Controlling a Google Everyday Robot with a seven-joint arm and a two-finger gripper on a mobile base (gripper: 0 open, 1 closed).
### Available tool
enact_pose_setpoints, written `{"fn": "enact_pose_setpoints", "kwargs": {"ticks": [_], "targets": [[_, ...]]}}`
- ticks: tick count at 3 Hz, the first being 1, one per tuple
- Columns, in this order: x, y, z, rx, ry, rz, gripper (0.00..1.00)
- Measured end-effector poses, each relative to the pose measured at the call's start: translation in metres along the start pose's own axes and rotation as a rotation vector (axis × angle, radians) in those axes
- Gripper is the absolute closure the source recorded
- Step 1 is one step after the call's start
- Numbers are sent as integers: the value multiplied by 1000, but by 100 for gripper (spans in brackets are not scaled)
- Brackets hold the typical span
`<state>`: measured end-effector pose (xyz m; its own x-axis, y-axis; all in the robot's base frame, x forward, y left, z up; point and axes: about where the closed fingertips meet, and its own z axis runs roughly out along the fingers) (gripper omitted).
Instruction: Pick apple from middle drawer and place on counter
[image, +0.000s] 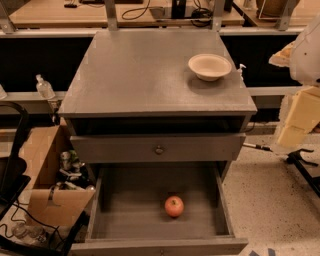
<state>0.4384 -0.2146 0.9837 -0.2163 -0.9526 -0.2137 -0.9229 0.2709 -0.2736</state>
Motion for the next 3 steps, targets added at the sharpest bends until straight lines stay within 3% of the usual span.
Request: {"fn": "enact_pose_setpoints", "kwargs": {"ticks": [1, 2, 3], "targets": [[0, 0, -1, 5, -4, -1, 0], [5, 0, 8, 30, -56, -15, 0], [24, 19, 32, 72, -167, -42, 0]]}}
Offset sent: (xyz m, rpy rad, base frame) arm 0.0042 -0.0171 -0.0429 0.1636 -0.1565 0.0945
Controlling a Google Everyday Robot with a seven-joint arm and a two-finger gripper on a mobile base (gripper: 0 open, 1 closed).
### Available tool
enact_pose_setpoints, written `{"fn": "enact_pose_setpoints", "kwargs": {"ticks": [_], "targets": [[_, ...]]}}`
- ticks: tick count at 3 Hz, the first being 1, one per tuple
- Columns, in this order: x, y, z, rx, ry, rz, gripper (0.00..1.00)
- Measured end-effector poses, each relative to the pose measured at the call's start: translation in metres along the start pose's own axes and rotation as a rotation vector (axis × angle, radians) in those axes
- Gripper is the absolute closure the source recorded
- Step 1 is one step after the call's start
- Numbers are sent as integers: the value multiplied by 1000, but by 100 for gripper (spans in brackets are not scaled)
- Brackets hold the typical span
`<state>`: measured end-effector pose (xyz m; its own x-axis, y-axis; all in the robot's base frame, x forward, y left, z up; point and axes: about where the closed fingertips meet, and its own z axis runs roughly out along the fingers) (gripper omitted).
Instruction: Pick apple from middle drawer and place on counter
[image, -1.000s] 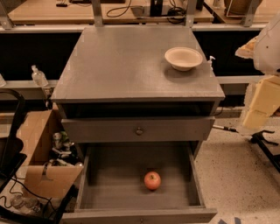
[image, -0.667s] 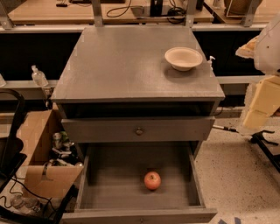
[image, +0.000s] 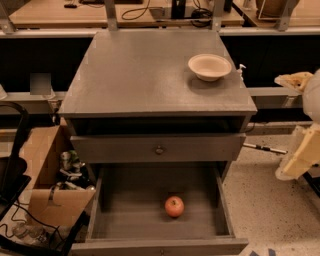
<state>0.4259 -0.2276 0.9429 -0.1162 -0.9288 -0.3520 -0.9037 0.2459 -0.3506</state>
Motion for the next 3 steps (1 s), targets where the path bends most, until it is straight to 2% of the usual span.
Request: {"fn": "enact_pose_setpoints", "kwargs": {"ticks": [1, 2, 3], "targets": [[20, 15, 28, 59, -125, 11, 0], [36, -1, 58, 157, -220, 23, 0], [36, -12, 57, 202, -223, 12, 0]]}}
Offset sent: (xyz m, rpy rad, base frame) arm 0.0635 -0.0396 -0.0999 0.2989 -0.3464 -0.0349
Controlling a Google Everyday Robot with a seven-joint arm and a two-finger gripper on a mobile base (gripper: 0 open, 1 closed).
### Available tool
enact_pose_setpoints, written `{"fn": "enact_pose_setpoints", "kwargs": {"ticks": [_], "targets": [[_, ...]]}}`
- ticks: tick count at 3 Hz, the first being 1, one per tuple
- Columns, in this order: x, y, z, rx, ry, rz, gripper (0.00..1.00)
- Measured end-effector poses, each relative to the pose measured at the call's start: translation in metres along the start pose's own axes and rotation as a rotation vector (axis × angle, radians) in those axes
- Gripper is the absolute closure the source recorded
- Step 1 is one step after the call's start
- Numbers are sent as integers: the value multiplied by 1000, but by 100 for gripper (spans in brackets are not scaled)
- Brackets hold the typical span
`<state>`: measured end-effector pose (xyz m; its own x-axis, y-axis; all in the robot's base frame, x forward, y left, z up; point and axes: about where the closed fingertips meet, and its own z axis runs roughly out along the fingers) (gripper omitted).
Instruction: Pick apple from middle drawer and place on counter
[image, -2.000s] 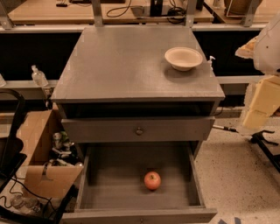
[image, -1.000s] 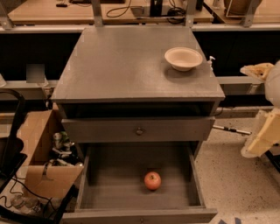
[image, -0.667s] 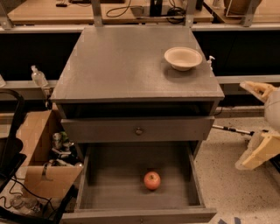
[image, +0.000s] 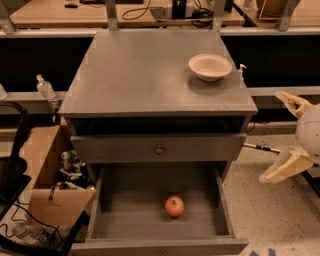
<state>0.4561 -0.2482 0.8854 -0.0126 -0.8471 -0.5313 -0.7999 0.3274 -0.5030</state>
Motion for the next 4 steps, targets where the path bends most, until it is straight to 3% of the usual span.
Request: {"fn": "enact_pose_setpoints", "kwargs": {"ticks": [1, 2, 3, 4], "targets": [[0, 0, 0, 0, 0, 0, 0], [12, 11, 29, -14, -70, 64, 0], [39, 47, 102, -8, -192, 144, 0], [62, 71, 151, -7, -264, 146, 0]]}}
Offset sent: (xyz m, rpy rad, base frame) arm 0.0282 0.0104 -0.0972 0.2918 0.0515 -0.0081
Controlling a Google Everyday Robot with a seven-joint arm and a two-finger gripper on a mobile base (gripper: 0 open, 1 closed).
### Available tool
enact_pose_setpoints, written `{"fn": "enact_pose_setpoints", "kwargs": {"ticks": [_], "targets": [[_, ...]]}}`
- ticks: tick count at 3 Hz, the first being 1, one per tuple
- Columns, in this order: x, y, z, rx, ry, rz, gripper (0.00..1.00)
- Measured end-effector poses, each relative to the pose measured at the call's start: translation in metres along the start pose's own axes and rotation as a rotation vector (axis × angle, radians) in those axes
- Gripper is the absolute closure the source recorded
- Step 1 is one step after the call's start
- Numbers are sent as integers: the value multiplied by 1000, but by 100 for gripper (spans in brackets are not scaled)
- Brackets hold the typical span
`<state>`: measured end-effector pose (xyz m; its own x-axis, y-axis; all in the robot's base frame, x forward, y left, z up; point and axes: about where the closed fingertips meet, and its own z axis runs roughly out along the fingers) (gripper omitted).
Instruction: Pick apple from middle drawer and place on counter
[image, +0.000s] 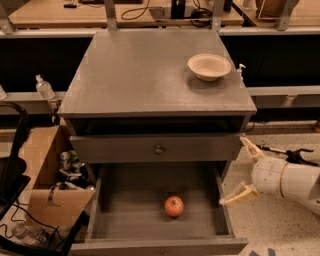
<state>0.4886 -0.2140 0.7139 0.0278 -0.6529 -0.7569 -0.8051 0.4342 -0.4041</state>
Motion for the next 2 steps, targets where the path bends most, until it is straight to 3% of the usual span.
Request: {"fn": "enact_pose_setpoints", "kwargs": {"ticks": [1, 2], "targets": [[56, 37, 42, -48, -78, 12, 0], [97, 63, 68, -104, -90, 52, 0]]}}
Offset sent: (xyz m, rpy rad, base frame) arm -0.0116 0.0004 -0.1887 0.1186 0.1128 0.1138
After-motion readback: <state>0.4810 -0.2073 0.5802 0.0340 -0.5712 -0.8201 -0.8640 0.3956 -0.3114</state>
